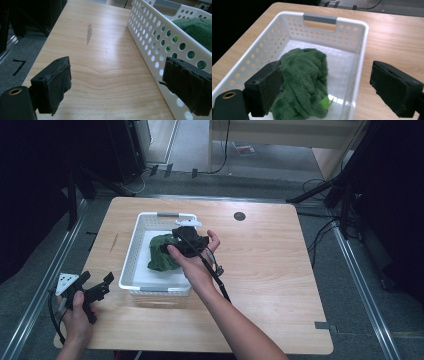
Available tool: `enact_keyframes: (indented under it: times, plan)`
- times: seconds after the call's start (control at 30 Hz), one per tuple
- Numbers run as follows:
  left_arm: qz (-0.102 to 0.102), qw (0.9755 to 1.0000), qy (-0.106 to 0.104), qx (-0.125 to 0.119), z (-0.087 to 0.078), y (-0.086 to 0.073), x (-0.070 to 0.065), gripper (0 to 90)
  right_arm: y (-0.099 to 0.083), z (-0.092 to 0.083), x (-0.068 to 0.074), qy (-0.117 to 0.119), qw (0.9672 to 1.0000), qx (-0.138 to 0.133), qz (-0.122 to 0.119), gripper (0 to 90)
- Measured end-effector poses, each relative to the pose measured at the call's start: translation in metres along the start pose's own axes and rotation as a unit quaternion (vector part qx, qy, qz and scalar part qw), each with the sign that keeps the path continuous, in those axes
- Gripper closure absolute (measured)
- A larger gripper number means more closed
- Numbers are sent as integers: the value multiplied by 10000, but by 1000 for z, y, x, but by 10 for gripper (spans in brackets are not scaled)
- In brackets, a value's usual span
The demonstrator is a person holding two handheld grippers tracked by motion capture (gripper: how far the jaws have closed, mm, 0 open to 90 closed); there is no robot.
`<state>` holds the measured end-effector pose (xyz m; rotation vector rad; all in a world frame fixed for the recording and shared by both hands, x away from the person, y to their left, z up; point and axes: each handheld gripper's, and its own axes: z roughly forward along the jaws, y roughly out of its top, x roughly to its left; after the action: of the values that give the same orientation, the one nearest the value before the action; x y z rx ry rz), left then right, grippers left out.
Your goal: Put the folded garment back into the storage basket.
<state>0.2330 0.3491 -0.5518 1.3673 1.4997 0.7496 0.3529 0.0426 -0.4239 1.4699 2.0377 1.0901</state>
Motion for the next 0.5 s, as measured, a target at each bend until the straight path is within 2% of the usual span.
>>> enact_keyframes:
  times: [0.1, 0.33, 0.37, 0.4, 0.5]
  plan:
    - [-5, 10000, -4, -4, 0, 0, 0, 93, -1, -7, -10, 16, 9999, -84, 55, 117]
    - [-4, 10000, -2, -3, 0, 0, 0, 93, -5, -17, -38, -133, 9996, -204, 130, 119]
    - [-4, 10000, -2, -3, 0, 0, 0, 92, -5, -17, -38, -133, 9996, -204, 130, 119]
    - [-3, 10000, -2, -1, 0, 0, 0, 93, -6, -19, -47, -178, 9995, -224, 155, 120]
    - [-5, 10000, 0, -2, 0, 0, 0, 92, -8, -21, -54, -213, 9993, -244, 183, 121]
